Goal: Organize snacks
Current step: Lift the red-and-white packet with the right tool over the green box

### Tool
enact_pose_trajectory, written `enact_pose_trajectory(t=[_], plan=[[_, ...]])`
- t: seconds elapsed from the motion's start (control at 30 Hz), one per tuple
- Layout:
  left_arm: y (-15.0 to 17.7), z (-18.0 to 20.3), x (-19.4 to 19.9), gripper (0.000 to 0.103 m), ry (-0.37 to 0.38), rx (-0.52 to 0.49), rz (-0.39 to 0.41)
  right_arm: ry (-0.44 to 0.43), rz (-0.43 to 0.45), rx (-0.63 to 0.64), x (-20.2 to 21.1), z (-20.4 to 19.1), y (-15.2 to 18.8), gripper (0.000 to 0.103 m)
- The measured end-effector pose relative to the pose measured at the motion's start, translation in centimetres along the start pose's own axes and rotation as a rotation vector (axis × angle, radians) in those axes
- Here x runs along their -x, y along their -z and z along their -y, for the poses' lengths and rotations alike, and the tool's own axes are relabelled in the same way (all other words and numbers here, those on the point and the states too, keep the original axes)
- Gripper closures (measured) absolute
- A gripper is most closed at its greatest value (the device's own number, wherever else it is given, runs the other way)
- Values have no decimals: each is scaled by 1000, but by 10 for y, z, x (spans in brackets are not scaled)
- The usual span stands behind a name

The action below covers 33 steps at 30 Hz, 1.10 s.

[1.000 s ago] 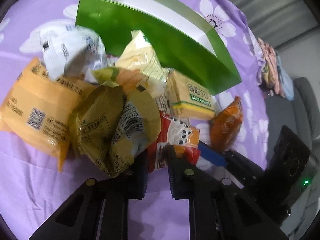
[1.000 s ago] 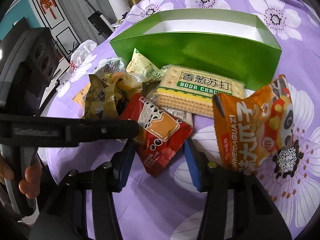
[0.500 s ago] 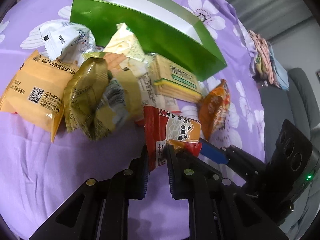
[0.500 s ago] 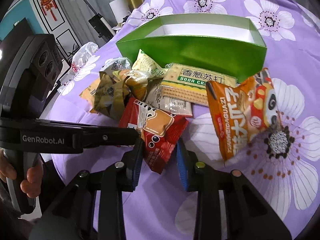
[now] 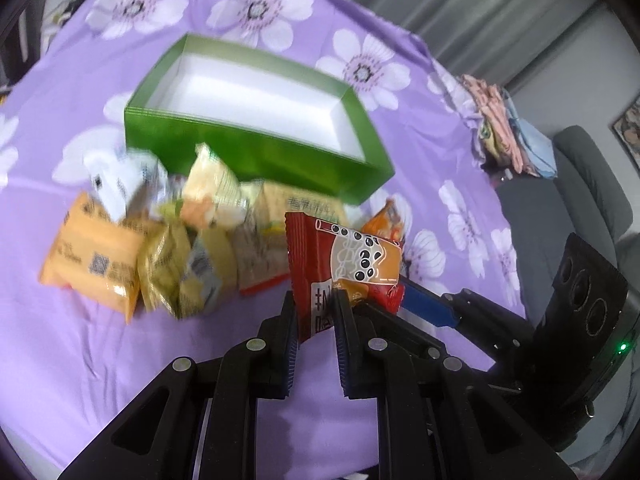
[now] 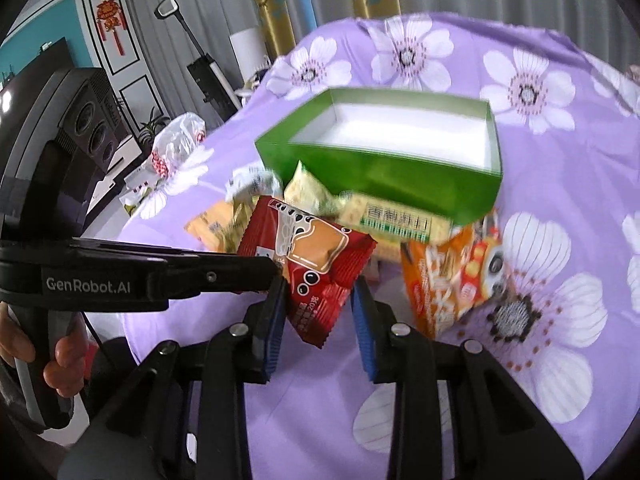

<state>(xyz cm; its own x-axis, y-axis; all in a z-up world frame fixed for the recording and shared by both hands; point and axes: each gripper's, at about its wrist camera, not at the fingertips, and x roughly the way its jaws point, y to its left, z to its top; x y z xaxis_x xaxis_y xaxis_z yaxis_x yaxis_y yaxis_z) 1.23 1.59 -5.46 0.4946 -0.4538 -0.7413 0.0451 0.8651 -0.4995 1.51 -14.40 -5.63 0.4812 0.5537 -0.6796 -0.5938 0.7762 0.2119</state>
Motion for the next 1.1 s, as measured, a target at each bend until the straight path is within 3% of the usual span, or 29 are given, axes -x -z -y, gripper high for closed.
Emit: enact_pose_trajectory(t=[0.6,0.83,1.1], plan=[[-78,10,-3,87,2,-93,115,75,129,44,-9,18,-68,71],[-108,1,-24,87,-4,-102,123,101,127,32,-34,35,-95,71],[-127,-20,-53,87,-20,-54,78,108,83,9,-65,47,-106,71]])
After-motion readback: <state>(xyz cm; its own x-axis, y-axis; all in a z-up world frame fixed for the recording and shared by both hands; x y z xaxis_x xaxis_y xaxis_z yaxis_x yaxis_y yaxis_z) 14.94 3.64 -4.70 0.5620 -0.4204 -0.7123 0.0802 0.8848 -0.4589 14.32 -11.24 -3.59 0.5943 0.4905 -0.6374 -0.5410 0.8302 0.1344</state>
